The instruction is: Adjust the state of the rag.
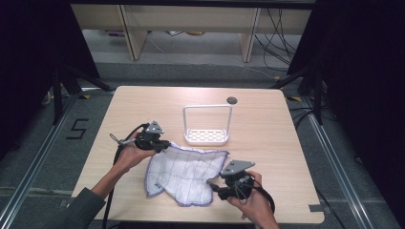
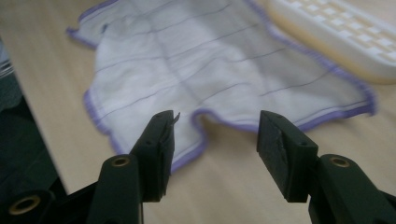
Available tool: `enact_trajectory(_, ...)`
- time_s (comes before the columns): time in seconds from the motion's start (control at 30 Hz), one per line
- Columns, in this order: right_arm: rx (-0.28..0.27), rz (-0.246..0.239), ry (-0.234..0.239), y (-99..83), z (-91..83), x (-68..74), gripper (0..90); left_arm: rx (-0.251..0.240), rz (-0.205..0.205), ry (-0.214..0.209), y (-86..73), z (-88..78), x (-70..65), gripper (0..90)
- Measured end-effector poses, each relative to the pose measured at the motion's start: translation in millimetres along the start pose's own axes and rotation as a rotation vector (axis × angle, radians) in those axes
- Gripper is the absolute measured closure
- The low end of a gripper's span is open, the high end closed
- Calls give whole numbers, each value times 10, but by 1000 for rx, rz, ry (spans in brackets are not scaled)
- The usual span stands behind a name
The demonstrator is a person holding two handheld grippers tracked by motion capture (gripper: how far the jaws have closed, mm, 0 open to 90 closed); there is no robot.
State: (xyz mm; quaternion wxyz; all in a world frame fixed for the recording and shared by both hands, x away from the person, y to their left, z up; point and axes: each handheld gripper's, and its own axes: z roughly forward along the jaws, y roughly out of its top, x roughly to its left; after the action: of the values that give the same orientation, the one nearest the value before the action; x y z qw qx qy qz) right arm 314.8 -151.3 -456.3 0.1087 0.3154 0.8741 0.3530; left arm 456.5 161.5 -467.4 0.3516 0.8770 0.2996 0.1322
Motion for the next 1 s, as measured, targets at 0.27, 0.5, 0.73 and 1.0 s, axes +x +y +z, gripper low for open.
enact_trajectory(0.27,107,-19,30,-131,186,232,478,45,-51,-2,-105,233,199,715)
enact_trajectory(0.5,135,7,32,-177,257,237,479,75,-136,10,-244,-48,40,302)
enact_trajectory(0.73,129,-15,28,-189,334,251,485,54,-182,-50,-756,-479,-346,269)
enact_trajectory(1.0,150,-33,19,-197,362,281,583,49,-217,-81,-1074,-624,-645,339)
